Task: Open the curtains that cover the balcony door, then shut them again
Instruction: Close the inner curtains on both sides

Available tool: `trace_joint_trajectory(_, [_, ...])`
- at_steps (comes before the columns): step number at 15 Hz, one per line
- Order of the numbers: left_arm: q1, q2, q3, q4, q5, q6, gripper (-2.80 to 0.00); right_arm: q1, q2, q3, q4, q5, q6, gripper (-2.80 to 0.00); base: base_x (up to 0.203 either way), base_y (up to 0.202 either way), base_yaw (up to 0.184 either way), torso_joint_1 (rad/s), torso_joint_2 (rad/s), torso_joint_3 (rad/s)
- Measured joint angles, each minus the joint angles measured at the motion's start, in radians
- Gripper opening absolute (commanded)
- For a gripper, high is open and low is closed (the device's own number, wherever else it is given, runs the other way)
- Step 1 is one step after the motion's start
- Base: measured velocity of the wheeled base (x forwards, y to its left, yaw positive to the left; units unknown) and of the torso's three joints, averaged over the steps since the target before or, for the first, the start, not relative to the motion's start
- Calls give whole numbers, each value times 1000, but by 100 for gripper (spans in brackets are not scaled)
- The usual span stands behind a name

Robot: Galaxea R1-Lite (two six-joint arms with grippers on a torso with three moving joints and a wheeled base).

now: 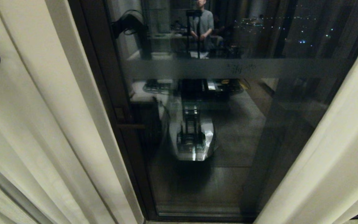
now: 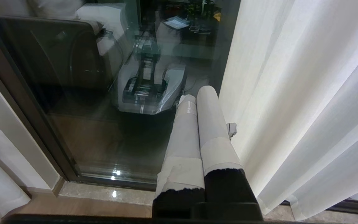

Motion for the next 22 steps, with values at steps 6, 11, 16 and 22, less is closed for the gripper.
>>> trace_joint_trajectory(6, [-7, -65, 55, 0, -1, 0, -280, 0, 0, 0, 0, 0, 0, -280, 0, 0, 0, 0, 0, 0])
trace_joint_trajectory(11, [-57, -137, 89, 6, -1, -2, -280, 0, 0, 0, 0, 0, 0, -280, 0, 0, 0, 0, 0, 0])
trace_joint_trajectory(16, [-178, -221, 113, 15, 0, -27, -280, 0, 0, 0, 0, 0, 0, -280, 0, 0, 0, 0, 0, 0])
trace_joint_trajectory(22, [-403, -371, 257, 86, 0, -28, -280, 0, 0, 0, 0, 0, 0, -280, 0, 0, 0, 0, 0, 0])
